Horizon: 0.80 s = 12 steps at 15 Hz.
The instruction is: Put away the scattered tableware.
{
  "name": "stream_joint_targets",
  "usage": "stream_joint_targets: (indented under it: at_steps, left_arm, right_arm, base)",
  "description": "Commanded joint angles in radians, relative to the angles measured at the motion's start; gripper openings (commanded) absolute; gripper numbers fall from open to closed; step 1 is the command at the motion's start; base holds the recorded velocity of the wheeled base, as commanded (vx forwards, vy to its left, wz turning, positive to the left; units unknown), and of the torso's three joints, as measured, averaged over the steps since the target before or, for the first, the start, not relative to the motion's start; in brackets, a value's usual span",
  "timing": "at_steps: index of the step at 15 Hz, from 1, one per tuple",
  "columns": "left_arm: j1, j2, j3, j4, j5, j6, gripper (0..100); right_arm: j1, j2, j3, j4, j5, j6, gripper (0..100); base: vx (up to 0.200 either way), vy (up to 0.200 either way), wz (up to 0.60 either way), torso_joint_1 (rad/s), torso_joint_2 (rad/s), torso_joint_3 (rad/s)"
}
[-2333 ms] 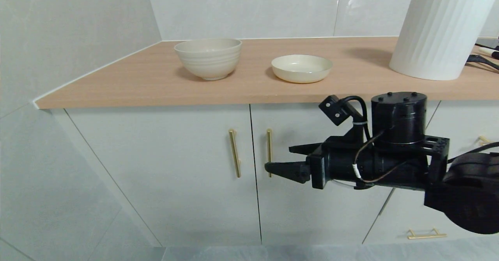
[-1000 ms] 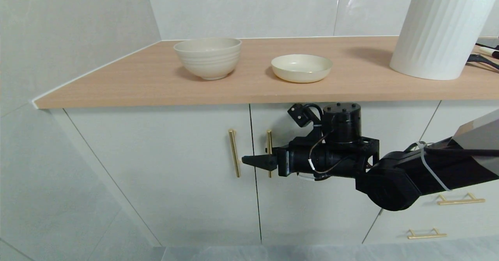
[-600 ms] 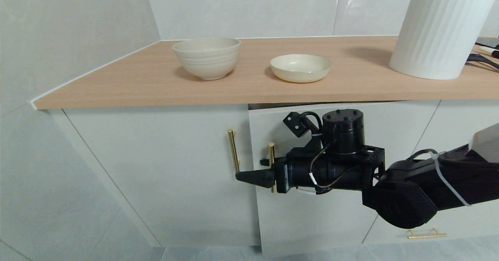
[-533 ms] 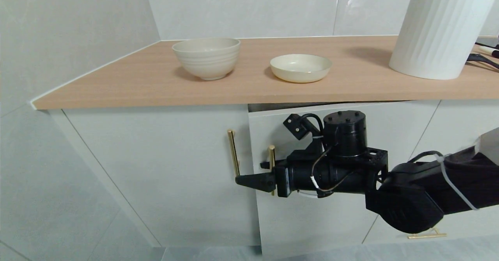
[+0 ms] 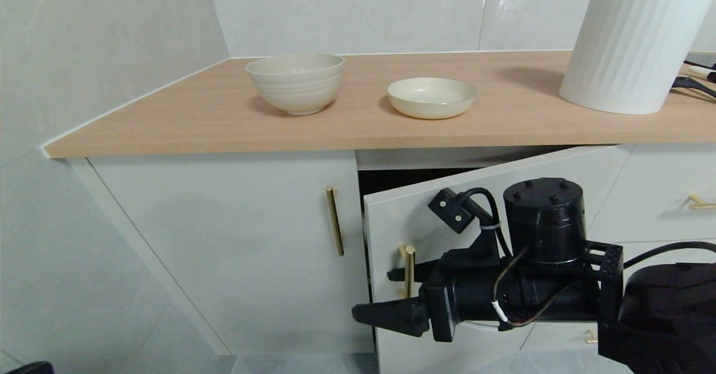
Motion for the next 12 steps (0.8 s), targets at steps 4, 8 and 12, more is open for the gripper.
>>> stream_joint_targets:
  at_steps: [4,8,12]
  left_arm:
    - [-0.248,0.482,-0.189,-0.001,-0.094,-0.008,0]
    - [-0.400,0.821,-0.340,-0.152,-0.091,-0.046,0]
    - [-0.481,1.164,-0.441,-0.334,-0.088,-0.086,0]
  right_arm:
    - [0.002,-0.110,0.095,-0.026,0.000,-0.002,100]
    - [0.002,-0.168,0.135,-0.028,-0.001,-0.002,100]
    - [0.002,-0.182,0.187,-0.029,0.002,-0.002,100]
  base:
    - [0.000,0.000,0.00,0.000,0.00,0.000]
    - [0.000,0.000,0.00,0.000,0.00,0.000]
    - [0.000,0.000,0.00,0.000,0.00,0.000]
